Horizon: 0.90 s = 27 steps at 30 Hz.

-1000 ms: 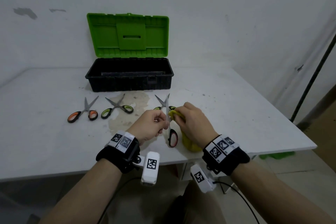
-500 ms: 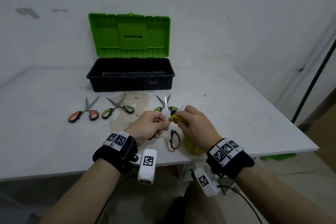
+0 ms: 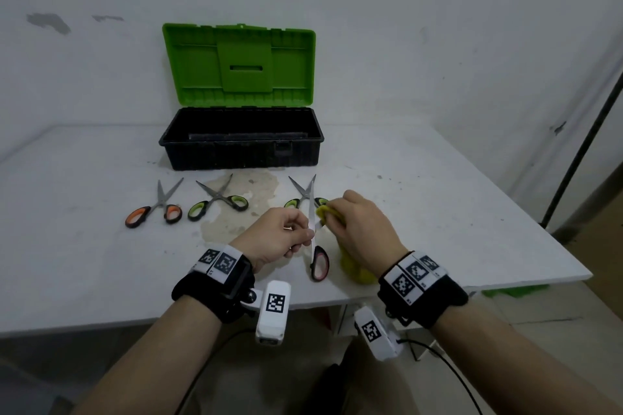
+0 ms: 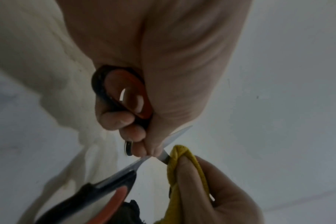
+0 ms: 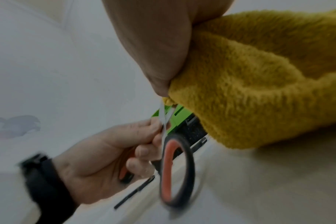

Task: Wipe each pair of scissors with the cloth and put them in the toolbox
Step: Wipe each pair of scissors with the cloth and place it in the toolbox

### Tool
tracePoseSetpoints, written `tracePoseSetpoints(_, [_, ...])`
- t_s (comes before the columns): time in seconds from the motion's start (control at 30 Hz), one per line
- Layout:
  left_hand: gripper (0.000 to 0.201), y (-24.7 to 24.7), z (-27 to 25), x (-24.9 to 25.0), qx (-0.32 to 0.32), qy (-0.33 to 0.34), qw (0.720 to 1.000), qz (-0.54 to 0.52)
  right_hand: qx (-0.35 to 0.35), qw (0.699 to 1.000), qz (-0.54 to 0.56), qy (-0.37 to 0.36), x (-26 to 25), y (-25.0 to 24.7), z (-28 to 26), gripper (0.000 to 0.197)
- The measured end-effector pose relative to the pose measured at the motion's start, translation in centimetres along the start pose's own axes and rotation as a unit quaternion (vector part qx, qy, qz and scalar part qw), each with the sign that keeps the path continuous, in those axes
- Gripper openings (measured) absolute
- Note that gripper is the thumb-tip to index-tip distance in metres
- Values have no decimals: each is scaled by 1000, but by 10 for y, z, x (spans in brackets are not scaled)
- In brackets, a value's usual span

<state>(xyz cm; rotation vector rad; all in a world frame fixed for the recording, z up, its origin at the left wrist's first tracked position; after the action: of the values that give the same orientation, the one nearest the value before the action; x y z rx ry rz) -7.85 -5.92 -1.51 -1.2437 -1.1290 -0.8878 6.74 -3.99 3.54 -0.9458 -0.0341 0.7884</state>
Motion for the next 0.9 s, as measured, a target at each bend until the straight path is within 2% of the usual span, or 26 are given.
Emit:
tracePoseSetpoints(0.1, [5, -4, 1, -5, 1, -11, 1000, 5, 33, 997, -19, 70, 26, -13, 14, 20])
tracePoseSetpoints(0.17, [7, -5, 1, -8, 1, -30, 1000, -7, 68, 995, 1, 77, 31, -24, 17, 20])
tracePoseSetpoints(0.23, [7, -5, 2, -7, 4, -42, 999, -27, 71, 997, 35, 17, 15, -28, 12, 21])
tracePoseSetpoints(0.3, [6, -4, 2, -7, 0, -47, 998, -40, 23, 997, 47, -62, -8, -17, -1, 21])
tracePoseSetpoints(0.37, [6, -1, 2, -7, -8, -43, 998, -43, -20, 995, 31, -96, -17, -1, -13, 18])
tracePoseSetpoints(0.43, [6, -2, 2, -8, -9, -43, 998, -38, -11, 998, 26, -61, -5, 3, -12, 17])
tracePoseSetpoints(0.53, [4, -5, 0, -12, -8, -51, 998, -31, 29, 999, 24, 37, 22, -6, -1, 18])
tracePoseSetpoints(0.7, [11, -10, 0, -18, -15, -73, 996, -48, 69, 988, 80, 114, 38, -30, 11, 17])
tracePoseSetpoints(0.8, [15, -14, 1, -20, -19, -80, 996, -40, 60, 984, 114, 123, 33, -39, 13, 18])
tracePoseSetpoints(0.9, [13, -16, 1, -18, -29, -67, 997, -26, 48, 986, 129, 89, 24, -44, 15, 18])
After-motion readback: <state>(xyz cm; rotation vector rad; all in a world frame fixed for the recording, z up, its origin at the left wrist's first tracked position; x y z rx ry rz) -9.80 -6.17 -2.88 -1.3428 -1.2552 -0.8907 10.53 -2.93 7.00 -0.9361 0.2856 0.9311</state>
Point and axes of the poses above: each hand's wrist, its own z-axis towards the middle knuckle, its own y-axis out of the palm, x = y × z, the point moved 7 cm from there along z, towards the middle knuckle, and after that the axes turned 12 degrees about x, right-handed, at the moved point
